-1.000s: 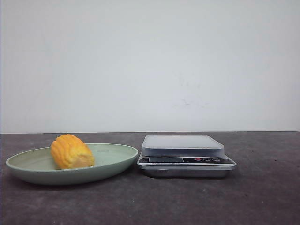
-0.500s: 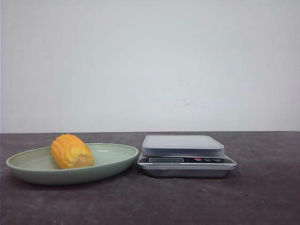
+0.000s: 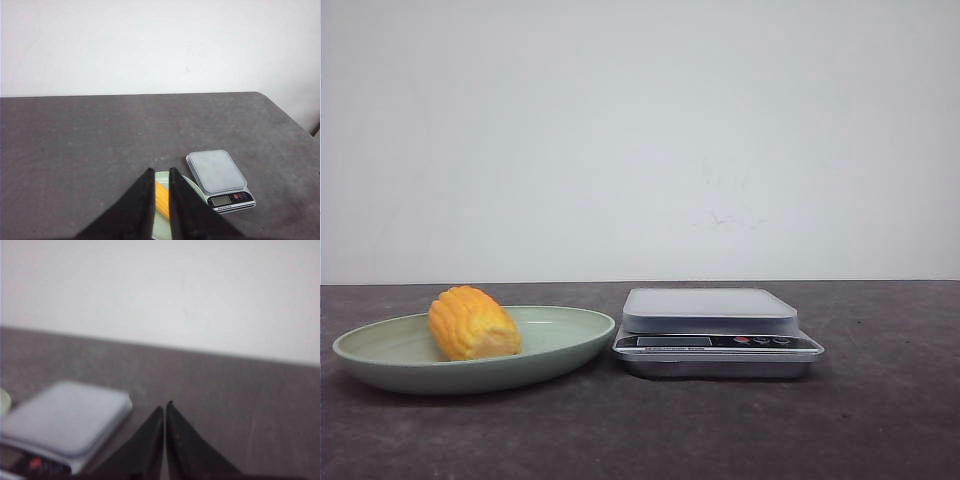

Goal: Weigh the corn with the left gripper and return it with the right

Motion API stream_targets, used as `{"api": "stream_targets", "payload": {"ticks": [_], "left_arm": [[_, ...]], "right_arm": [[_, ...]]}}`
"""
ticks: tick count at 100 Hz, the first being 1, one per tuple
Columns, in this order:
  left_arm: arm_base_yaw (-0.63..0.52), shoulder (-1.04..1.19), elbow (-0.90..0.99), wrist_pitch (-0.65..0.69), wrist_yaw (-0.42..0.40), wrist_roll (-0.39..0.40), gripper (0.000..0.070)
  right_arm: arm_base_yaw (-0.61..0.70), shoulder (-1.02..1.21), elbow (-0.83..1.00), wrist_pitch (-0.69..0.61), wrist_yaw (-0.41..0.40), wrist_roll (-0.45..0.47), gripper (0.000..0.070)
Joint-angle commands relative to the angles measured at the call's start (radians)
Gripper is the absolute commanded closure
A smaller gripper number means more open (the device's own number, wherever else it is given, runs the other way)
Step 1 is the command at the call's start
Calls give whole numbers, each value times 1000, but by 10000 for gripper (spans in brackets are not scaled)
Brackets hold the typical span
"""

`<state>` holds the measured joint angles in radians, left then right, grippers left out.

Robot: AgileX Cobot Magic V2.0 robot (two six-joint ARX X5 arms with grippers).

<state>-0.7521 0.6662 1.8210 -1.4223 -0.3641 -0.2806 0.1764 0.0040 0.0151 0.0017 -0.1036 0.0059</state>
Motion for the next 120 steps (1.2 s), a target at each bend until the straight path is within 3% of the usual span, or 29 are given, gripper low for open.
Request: {"api": "stream_targets", "payload": {"ticks": [1,25,47,80,120], "left_arm": [[-8,3,24,-52,-2,3,699],[-8,3,24,-52,-2,3,699],[-8,3,24,-51,-3,3,699],[-8,3,24,-51,-3,3,699],[-8,3,24,-51,-3,3,699]], "right_arm": [[-13,0,-2,-23,3,22,700],[-24,0,-2,-176,11,22,700],[-23,0,-2,-175,10,20,700],[-23,0,-2,-161,-140,17,700],[-22,0,-2,-160,-134,16,700]]}}
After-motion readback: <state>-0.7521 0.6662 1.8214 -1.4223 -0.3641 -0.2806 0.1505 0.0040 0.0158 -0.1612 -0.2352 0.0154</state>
